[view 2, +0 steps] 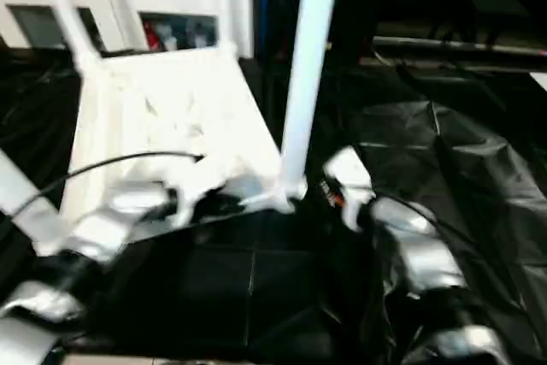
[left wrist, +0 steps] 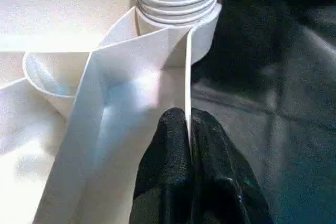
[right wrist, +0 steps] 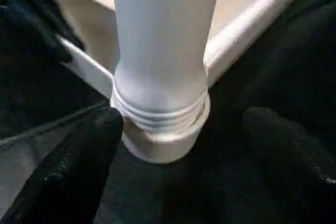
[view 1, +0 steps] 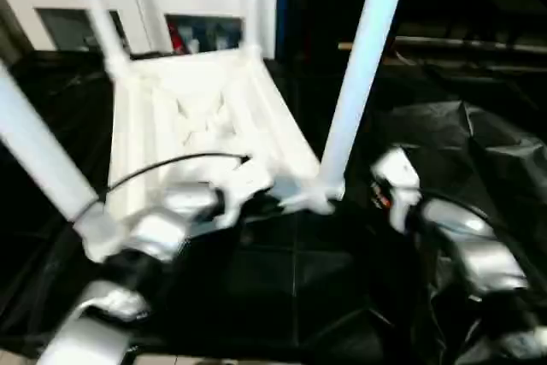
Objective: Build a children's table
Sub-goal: Rotate leg to tighten
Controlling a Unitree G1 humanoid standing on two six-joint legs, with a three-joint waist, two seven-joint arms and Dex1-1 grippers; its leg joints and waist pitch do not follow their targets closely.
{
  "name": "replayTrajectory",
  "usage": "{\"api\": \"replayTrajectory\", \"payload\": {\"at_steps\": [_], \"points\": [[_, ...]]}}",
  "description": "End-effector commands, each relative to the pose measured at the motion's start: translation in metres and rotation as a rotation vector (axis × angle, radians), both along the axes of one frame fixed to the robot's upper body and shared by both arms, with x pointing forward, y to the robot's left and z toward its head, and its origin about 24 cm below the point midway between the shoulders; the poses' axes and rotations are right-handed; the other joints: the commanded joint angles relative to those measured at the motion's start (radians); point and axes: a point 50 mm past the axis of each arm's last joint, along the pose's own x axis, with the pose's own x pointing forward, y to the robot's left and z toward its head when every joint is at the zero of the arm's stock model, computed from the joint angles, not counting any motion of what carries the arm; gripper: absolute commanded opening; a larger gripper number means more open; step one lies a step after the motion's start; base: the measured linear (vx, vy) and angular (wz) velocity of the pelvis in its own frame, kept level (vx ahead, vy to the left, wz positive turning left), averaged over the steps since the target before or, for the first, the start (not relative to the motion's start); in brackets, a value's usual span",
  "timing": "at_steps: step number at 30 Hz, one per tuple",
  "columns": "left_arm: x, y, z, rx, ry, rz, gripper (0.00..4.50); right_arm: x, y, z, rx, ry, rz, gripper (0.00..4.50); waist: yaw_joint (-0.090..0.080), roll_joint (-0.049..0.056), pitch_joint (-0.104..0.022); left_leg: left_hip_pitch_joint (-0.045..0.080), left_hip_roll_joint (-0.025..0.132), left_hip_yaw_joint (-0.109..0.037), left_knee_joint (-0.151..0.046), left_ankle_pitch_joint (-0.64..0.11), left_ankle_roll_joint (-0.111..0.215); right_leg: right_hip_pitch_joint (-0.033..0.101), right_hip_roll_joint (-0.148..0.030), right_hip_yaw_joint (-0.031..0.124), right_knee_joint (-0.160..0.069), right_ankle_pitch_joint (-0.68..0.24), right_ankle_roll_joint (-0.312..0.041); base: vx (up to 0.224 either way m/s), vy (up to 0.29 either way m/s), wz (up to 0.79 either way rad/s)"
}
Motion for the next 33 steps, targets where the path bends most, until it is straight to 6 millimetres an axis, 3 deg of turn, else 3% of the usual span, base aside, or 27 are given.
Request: {"api": "replayTrajectory", "payload": {"at_steps": [1, 2, 3, 5, 8, 12, 21, 27, 30, 31, 32, 33], "points": [[-0.012, -0.008, -0.007, -0.027, 0.070, -0.092, 0.00, -0.004, 0.007, 0.004, -0.002, 0.006, 0.073, 4.02, 0.002, -0.009, -0.057, 0.015, 0.090, -0.041, -0.065, -0.115, 0.101, 0.038, -0.105, 0.057, -0.070, -0.043, -0.254, 0.000, 0.000, 0.00], [-0.016, -0.009, -0.006, -0.048, 0.091, -0.131, 0.00, -0.007, 0.011, 0.003, -0.021, 0.012, 0.114, 4.02, 0.006, -0.008, -0.058, 0.016, 0.092, -0.041, -0.064, -0.104, 0.102, 0.040, -0.107, 0.057, -0.067, -0.027, -0.258, 0.000, 0.000, 0.00], [-0.017, -0.009, -0.006, -0.056, 0.097, -0.140, 0.00, -0.007, 0.011, 0.003, -0.029, 0.010, 0.121, 4.02, 0.009, 0.000, -0.058, 0.017, 0.093, -0.041, -0.064, -0.093, 0.104, 0.037, -0.106, 0.057, -0.064, -0.006, -0.261, 0.000, 0.000, 0.00], [-0.018, -0.011, -0.006, -0.062, 0.103, -0.155, 0.00, -0.007, 0.013, 0.003, -0.012, 0.018, 0.126, 4.02, 0.012, -0.003, -0.059, 0.021, 0.093, -0.037, -0.062, -0.095, 0.104, 0.034, -0.103, 0.057, -0.064, 0.010, -0.267, 0.000, 0.000, 0.00], [-0.019, -0.011, -0.005, -0.062, 0.103, -0.162, 0.00, -0.007, 0.015, 0.003, 0.004, 0.031, 0.136, 4.02, 0.017, -0.003, -0.057, 0.018, 0.093, -0.039, -0.065, -0.117, 0.089, 0.038, -0.106, 0.056, -0.066, -0.015, -0.267, 0.000, 0.000, 0.00], [-0.017, -0.011, -0.005, -0.057, 0.093, -0.149, 0.00, -0.007, 0.015, 0.002, 0.010, 0.044, 0.141, 3.68, 0.017, -0.004, -0.057, 0.018, 0.091, -0.040, -0.065, -0.127, 0.075, 0.040, -0.108, 0.058, -0.069, -0.045, -0.256, 0.000, 0.000, 0.00], [-0.017, -0.007, -0.005, -0.045, 0.095, -0.136, 0.00, -0.009, 0.015, 0.000, -0.003, 0.059, 0.152, 2.89, 0.018, -0.010, -0.060, 0.016, 0.089, -0.040, -0.061, -0.092, 0.094, 0.041, -0.108, 0.056, -0.064, -0.017, -0.255, 0.000, 0.000, 0.00], [-0.016, -0.007, -0.007, -0.049, 0.089, -0.115, 0.00, -0.006, 0.014, -0.010, -0.034, 0.076, 0.110, 2.75, 0.016, -0.009, -0.061, 0.015, 0.088, -0.040, -0.059, -0.085, 0.095, 0.042, -0.107, 0.055, -0.062, -0.007, -0.257, 0.000, 0.000, 0.00], [-0.012, -0.011, -0.007, -0.065, 0.059, -0.059, 0.00, -0.001, 0.013, -0.018, -0.021, 0.065, -0.006, 2.74, 0.010, -0.008, -0.057, 0.015, 0.089, -0.041, -0.061, -0.111, 0.082, 0.040, -0.108, 0.056, -0.067, -0.047, -0.255, 0.000, 0.000, 0.00], [-0.012, -0.011, -0.007, -0.065, 0.059, -0.059, 0.00, -0.001, 0.013, -0.018, -0.021, 0.065, -0.006, 2.74, 0.006, -0.009, -0.054, 0.016, 0.087, -0.040, -0.063, -0.134, 0.072, 0.038, -0.109, 0.057, -0.074, -0.084, -0.254, 0.000, 0.000, 0.00], [-0.005, -0.020, -0.011, -0.052, 0.029, 0.022, 0.00, 0.010, 0.014, -0.028, 0.050, 0.077, -0.226, 2.74, 0.002, -0.008, -0.048, 0.020, 0.087, -0.041, -0.067, -0.173, 0.052, 0.034, -0.110, 0.058, -0.083, -0.161, -0.247, 0.000, 0.000, 0.00], [-0.005, -0.020, -0.011, -0.052, 0.029, 0.022, 0.00, 0.010, 0.014, -0.028, 0.050, 0.077, -0.226, 2.74, -0.002, -0.009, -0.046, 0.021, 0.085, -0.042, -0.068, -0.197, 0.038, 0.035, -0.110, 0.057, -0.087, -0.208, -0.241, 0.000, 0.000, 0.00]]}}
